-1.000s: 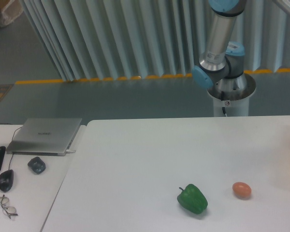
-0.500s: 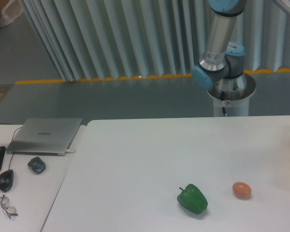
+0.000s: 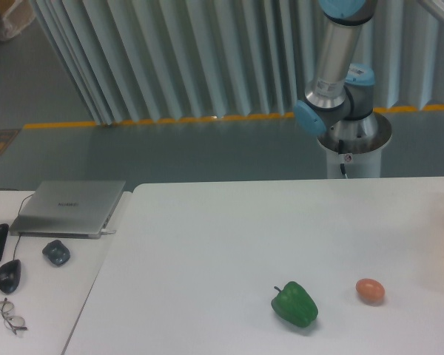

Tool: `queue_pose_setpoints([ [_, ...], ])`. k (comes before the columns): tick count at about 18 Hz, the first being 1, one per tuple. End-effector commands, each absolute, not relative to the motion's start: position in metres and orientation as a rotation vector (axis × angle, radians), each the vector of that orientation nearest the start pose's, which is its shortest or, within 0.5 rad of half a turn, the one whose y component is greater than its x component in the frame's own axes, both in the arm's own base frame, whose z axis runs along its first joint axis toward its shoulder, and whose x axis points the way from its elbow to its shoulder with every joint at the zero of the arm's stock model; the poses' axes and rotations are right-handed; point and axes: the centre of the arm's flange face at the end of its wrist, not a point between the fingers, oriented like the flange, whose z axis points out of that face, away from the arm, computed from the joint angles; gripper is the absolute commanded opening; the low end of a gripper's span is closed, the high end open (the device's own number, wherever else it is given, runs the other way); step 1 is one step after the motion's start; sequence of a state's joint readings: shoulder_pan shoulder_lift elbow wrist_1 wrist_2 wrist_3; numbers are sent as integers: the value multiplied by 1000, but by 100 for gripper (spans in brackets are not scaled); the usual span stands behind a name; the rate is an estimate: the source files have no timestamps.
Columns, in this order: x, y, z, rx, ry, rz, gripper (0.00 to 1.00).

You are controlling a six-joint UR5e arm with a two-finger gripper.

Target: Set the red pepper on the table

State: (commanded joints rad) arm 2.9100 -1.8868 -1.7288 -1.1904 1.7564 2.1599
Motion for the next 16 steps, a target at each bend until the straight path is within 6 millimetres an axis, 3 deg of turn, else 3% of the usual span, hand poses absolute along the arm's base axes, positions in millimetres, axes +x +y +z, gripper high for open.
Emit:
queue_pose_setpoints([
  [9, -536, 247, 299, -3007, 1314, -204, 1],
  [16, -541, 253, 342, -2925, 1246, -173, 0],
])
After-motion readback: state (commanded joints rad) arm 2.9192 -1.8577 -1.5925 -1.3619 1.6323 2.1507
